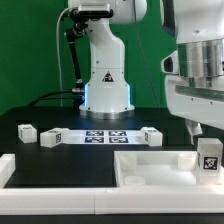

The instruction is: Assemble square table

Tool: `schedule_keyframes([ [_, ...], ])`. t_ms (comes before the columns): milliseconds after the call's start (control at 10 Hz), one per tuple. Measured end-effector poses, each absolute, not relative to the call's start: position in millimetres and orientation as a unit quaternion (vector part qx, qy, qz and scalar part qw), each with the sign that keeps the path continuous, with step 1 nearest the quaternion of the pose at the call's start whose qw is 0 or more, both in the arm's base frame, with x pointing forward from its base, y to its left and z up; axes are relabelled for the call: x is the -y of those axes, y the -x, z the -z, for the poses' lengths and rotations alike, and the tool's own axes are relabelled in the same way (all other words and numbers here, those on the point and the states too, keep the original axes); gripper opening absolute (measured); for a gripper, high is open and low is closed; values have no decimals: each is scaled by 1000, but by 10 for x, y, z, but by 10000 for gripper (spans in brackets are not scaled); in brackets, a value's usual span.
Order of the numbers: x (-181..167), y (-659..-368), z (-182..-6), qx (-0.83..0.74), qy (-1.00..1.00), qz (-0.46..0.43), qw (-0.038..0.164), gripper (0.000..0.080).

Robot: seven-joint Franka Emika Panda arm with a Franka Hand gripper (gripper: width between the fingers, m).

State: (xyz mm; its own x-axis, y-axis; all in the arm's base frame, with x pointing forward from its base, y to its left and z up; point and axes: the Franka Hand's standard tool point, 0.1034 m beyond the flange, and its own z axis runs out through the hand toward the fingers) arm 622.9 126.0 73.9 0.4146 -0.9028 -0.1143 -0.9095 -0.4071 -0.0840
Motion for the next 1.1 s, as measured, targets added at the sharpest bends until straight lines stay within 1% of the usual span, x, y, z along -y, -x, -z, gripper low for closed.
schedule_keyframes([
  [100,-1258,-6226,-737,-493,868,-19,61,648],
  [300,-1270,-6235,-745,-299,954,9,28,649],
  [600,-1206,-6287,-718,-133,989,55,28,649],
  [700,-1180,-6293,-707,-107,992,65,27,649],
  [800,-1186,-6283,-700,-121,990,62,27,624],
  [900,-1184,-6283,-698,-123,990,62,27,624],
  [1000,-1187,-6281,-692,-150,986,61,30,494],
  [1100,-1192,-6278,-687,-194,979,59,33,494],
])
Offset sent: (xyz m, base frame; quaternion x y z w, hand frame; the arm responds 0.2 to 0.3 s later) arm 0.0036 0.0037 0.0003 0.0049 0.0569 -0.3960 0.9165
